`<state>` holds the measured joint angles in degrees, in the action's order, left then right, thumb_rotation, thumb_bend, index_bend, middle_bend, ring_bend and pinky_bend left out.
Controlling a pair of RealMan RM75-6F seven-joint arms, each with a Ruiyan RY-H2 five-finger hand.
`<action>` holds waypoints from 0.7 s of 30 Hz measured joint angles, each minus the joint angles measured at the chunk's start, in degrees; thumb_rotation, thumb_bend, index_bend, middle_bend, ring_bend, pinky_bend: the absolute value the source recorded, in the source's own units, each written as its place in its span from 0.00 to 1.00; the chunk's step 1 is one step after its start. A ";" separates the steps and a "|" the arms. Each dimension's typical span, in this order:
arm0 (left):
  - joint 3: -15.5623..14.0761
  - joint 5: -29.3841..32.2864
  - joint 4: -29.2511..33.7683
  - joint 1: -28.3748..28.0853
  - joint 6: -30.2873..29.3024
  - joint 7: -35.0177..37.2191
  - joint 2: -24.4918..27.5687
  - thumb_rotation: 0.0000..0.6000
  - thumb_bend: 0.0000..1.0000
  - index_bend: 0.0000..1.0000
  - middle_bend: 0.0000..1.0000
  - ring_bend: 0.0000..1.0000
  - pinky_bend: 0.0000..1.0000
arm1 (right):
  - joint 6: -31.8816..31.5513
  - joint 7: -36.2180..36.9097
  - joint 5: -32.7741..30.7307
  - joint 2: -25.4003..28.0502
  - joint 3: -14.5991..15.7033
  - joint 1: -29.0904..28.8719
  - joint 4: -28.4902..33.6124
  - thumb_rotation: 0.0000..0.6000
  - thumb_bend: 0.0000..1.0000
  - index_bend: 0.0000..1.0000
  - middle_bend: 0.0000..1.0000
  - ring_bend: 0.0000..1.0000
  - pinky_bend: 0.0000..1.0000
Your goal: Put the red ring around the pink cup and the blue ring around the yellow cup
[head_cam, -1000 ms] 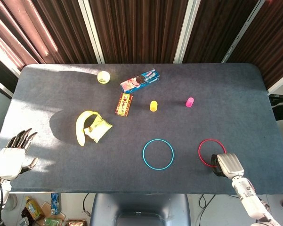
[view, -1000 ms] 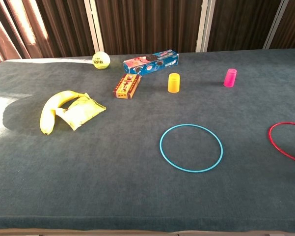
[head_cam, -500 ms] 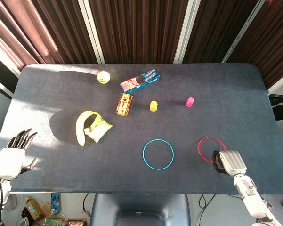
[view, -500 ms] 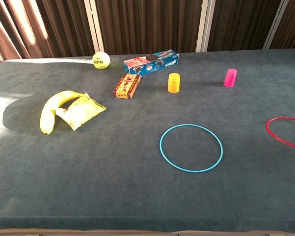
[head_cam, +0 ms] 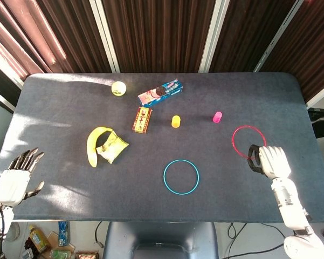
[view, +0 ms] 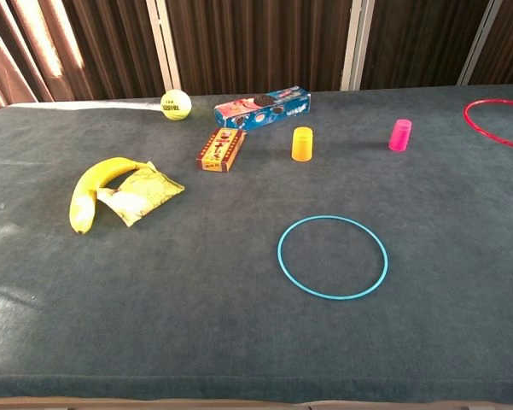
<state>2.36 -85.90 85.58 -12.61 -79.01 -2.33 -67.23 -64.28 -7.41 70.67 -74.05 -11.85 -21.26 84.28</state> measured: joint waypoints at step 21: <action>1.66 3.49 -1.51 2.11 -2.66 1.13 1.23 1.00 0.29 0.11 0.00 0.00 0.17 | 13.90 2.69 -8.38 -12.77 -5.76 -14.26 -25.86 1.00 0.59 0.83 0.89 0.99 0.95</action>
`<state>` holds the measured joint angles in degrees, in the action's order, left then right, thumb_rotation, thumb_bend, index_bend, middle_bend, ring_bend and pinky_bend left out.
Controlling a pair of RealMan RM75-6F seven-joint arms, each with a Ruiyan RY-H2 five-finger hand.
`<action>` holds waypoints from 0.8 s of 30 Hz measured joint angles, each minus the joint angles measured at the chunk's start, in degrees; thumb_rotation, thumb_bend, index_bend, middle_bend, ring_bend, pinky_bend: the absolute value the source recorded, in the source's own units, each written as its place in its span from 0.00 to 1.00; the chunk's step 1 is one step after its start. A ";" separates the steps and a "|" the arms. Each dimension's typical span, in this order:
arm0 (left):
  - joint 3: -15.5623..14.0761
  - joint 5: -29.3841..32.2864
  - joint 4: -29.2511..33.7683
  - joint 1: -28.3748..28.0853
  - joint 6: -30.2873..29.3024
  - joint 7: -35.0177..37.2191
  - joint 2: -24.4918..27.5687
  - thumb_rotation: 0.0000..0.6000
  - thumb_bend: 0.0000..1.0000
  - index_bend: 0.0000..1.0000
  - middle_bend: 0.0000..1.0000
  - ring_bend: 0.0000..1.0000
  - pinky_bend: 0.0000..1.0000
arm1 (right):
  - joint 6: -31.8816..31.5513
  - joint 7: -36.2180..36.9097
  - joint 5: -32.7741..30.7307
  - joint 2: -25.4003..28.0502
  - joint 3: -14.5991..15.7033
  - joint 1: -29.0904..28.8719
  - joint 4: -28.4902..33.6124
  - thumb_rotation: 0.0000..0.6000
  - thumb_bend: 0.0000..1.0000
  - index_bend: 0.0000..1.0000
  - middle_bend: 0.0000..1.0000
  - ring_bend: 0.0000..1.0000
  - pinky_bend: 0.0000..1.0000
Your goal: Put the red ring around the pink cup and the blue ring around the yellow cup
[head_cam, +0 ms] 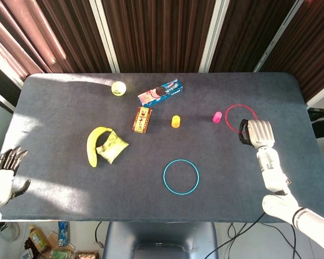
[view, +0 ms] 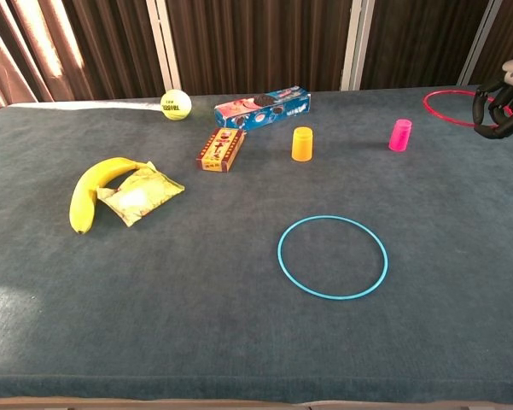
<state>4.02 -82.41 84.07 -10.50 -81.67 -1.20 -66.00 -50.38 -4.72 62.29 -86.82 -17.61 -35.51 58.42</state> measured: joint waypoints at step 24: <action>2.83 4.35 -0.30 0.82 0.22 1.30 0.31 1.00 0.29 0.13 0.00 0.00 0.17 | 10.62 13.77 3.44 -11.59 0.80 -8.01 -22.41 1.00 0.59 0.83 0.89 0.99 0.95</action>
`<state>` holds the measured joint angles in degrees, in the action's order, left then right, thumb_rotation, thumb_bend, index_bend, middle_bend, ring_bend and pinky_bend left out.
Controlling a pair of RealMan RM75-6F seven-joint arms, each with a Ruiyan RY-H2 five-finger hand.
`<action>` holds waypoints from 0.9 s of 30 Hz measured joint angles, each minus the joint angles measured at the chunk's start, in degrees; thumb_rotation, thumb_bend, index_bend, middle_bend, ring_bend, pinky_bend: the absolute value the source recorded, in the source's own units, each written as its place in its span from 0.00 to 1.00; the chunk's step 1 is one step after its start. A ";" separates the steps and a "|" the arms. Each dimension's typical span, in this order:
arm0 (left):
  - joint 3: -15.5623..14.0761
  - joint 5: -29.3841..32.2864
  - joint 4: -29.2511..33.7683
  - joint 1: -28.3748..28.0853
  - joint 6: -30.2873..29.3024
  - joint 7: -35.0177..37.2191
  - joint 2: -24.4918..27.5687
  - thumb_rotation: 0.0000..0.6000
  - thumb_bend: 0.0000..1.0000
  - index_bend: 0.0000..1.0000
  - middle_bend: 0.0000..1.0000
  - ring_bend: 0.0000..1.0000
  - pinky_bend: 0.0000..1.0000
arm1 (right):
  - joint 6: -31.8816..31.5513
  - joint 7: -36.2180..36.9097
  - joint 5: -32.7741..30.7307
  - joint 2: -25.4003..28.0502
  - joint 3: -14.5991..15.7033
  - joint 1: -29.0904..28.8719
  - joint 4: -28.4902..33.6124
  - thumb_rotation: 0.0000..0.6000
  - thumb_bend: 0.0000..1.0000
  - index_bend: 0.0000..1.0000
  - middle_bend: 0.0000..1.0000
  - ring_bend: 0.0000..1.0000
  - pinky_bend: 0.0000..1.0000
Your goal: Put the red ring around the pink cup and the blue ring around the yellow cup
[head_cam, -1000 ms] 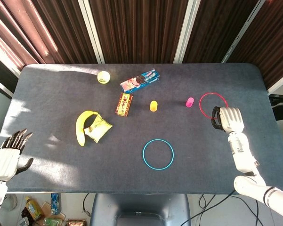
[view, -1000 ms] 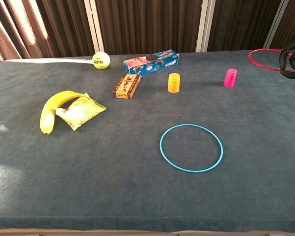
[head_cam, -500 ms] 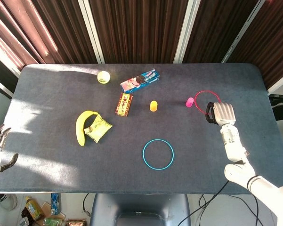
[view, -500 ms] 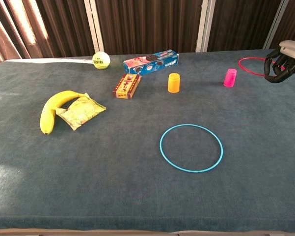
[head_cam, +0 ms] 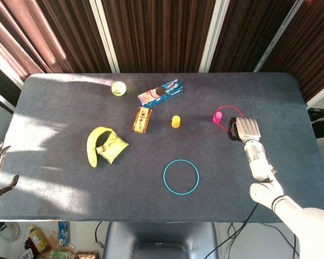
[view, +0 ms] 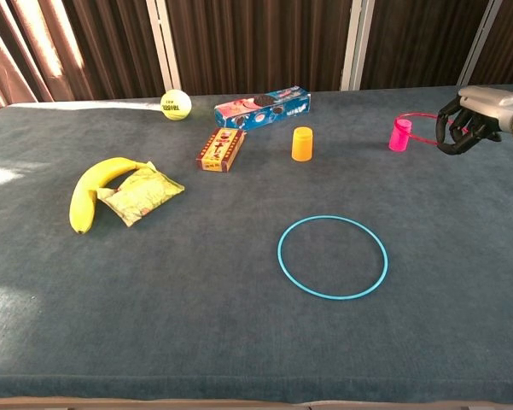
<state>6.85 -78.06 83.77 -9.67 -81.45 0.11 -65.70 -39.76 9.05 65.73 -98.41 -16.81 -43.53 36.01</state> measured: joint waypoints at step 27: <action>-0.54 -1.41 -0.28 0.00 0.29 0.27 0.15 1.00 0.29 0.13 0.00 0.00 0.17 | 1.51 7.37 5.53 -7.81 1.78 -5.23 -12.61 1.00 0.27 0.51 0.89 0.99 0.95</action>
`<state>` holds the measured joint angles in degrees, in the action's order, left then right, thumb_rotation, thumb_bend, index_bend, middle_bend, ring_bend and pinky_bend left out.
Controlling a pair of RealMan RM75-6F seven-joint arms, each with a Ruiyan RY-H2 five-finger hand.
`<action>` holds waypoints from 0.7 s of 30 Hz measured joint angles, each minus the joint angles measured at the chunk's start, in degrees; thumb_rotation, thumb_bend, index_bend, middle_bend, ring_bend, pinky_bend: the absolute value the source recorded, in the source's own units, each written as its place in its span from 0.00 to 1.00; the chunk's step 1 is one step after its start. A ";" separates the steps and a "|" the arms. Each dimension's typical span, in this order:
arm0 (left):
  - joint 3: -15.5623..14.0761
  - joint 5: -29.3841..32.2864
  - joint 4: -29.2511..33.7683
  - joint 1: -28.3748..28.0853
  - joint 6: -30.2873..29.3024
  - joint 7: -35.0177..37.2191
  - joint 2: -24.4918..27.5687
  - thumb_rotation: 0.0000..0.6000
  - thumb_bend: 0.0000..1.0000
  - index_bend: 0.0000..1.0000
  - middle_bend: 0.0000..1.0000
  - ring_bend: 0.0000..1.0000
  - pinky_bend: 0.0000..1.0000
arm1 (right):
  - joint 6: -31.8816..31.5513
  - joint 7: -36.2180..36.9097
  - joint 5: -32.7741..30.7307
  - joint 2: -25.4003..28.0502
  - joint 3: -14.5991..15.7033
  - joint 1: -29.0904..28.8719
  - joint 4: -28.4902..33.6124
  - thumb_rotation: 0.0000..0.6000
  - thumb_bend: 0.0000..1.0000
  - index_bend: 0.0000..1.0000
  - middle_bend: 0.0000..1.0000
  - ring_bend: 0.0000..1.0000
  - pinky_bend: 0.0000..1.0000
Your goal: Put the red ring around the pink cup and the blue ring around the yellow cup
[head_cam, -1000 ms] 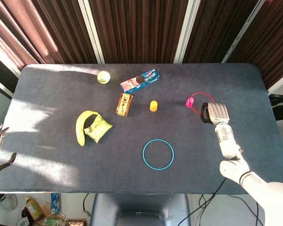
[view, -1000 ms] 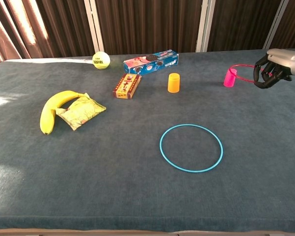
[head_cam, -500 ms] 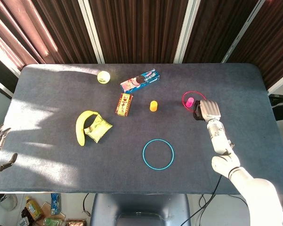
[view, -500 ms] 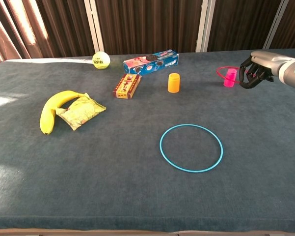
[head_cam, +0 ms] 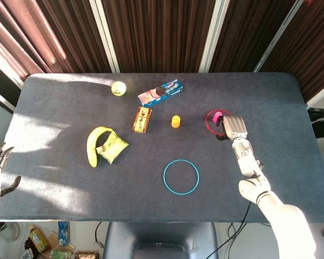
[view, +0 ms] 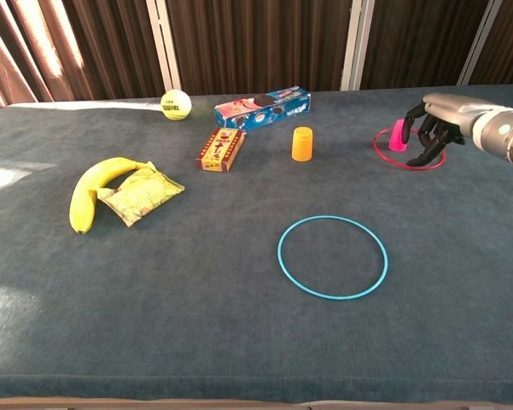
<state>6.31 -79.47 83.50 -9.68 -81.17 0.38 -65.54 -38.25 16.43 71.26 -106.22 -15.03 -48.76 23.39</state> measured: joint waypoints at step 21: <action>1.35 2.51 -0.42 0.44 0.16 1.28 0.60 1.00 0.29 0.13 0.00 0.00 0.17 | -15.21 1.17 13.35 19.87 9.74 8.28 35.91 1.00 0.26 0.66 0.89 1.00 0.95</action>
<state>7.66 -76.97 83.07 -9.23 -81.01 1.66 -64.95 -53.46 17.59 84.62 -86.35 -5.29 -40.48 59.30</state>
